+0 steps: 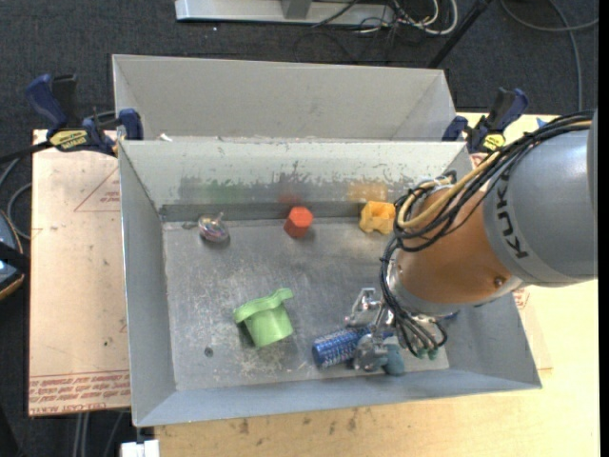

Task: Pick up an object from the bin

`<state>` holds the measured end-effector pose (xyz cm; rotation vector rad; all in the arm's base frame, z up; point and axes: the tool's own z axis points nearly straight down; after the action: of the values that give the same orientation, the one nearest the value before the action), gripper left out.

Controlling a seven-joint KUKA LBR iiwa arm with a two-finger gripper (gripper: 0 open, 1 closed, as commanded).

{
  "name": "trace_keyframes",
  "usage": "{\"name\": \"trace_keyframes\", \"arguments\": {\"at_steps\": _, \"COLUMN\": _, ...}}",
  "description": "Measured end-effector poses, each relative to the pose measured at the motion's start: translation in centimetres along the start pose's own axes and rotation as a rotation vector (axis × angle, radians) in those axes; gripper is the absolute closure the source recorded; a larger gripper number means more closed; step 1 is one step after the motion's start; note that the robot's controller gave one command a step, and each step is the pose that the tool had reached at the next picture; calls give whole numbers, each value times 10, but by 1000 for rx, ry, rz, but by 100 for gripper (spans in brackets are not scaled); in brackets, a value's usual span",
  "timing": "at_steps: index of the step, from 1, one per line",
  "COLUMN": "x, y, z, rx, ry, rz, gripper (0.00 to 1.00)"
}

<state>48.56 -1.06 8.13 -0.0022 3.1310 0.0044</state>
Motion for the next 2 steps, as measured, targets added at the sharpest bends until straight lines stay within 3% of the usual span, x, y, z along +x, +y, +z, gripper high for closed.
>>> {"name": "trace_keyframes", "arguments": {"at_steps": 1, "x": -34, "y": 6, "z": -109, "rx": 2, "ry": 1, "rz": 14, "gripper": 100}}
{"name": "trace_keyframes", "arguments": {"at_steps": 2, "x": -48, "y": 34, "z": -154, "rx": 0, "ry": 5, "rz": -289, "gripper": 100}}
